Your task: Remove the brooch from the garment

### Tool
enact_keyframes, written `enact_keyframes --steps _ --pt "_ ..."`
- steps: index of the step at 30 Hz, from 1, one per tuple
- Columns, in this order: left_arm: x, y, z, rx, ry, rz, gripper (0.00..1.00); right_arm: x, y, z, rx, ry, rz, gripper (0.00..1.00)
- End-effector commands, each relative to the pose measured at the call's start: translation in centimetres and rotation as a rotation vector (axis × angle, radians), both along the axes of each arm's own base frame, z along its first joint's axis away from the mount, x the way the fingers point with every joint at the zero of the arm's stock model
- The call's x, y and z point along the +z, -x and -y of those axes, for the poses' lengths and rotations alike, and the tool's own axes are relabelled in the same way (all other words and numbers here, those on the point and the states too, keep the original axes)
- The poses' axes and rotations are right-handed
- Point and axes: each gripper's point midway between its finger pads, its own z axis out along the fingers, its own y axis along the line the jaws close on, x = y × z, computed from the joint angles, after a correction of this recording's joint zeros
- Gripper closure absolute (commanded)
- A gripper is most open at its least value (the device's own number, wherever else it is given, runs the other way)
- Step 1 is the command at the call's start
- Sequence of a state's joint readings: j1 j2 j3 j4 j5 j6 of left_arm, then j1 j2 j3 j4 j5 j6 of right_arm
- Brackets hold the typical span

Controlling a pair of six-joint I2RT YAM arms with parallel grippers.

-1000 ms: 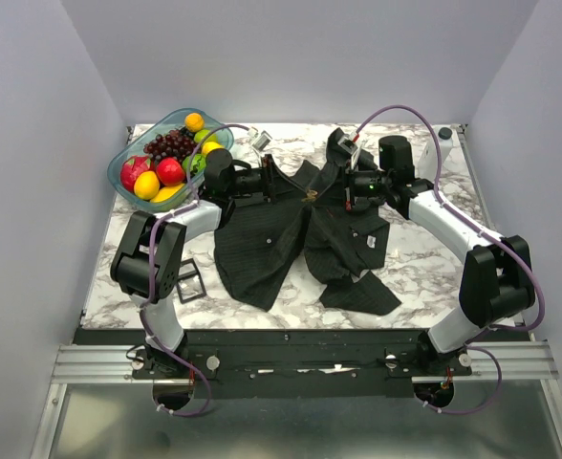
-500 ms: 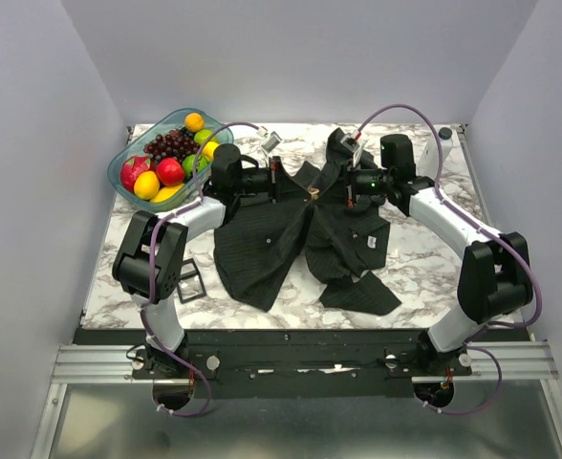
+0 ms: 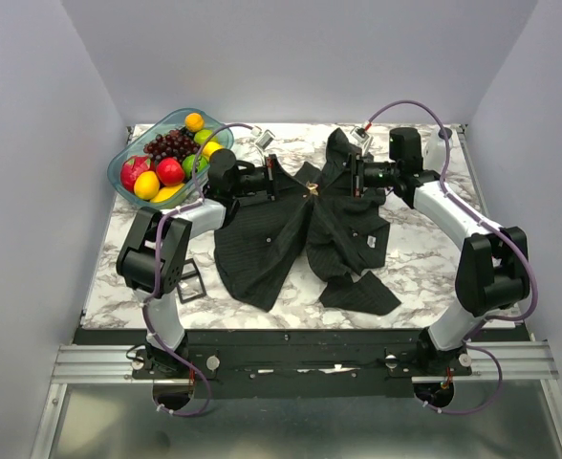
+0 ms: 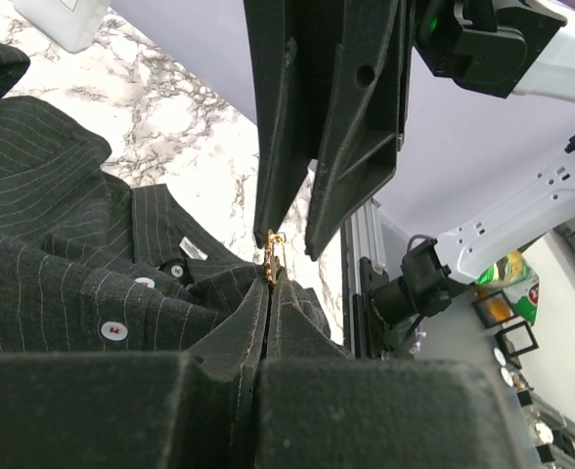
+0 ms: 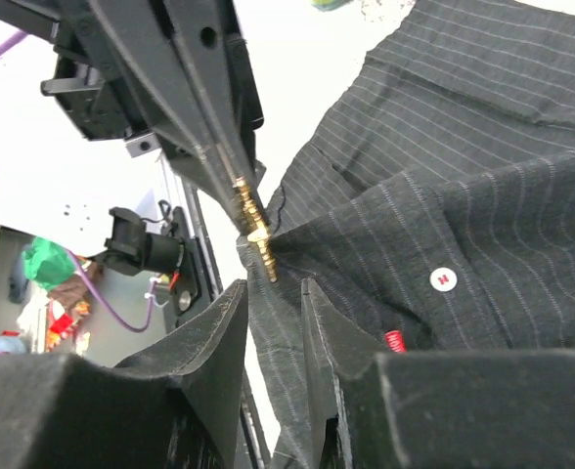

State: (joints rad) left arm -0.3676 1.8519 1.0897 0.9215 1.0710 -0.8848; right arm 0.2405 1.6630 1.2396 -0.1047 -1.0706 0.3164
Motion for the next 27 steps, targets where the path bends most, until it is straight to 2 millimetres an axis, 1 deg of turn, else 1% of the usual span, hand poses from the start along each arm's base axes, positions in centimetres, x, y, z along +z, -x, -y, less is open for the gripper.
enact_keyframes --steps 1,7,12,16,18,22,27 --pt "0.9 -0.5 -0.2 0.045 0.044 0.027 1.00 1.0 0.4 -0.4 0.041 -0.042 -0.022 0.62" --pt "1.3 -0.6 -0.2 0.069 0.063 0.021 1.00 0.9 0.3 -0.5 0.034 -0.056 -0.042 0.56" --pt "1.3 -0.3 -0.1 0.057 0.066 0.018 1.00 0.9 -0.3 -0.7 0.015 -0.068 -0.043 0.53" --pt "1.4 -0.1 0.0 0.050 0.068 0.020 1.00 0.2 -0.6 -0.6 -0.006 -0.056 -0.055 0.51" --pt "1.4 -0.2 0.0 0.053 0.066 0.015 1.00 -0.1 -0.5 -0.7 -0.008 -0.053 -0.062 0.51" --pt "1.2 -0.3 0.0 0.062 0.065 0.004 1.00 -0.1 -0.4 -0.9 0.002 -0.057 -0.060 0.50" --pt "1.5 -0.4 0.2 0.061 0.073 0.012 1.00 -0.1 -0.2 -1.3 0.015 -0.059 -0.052 0.51"
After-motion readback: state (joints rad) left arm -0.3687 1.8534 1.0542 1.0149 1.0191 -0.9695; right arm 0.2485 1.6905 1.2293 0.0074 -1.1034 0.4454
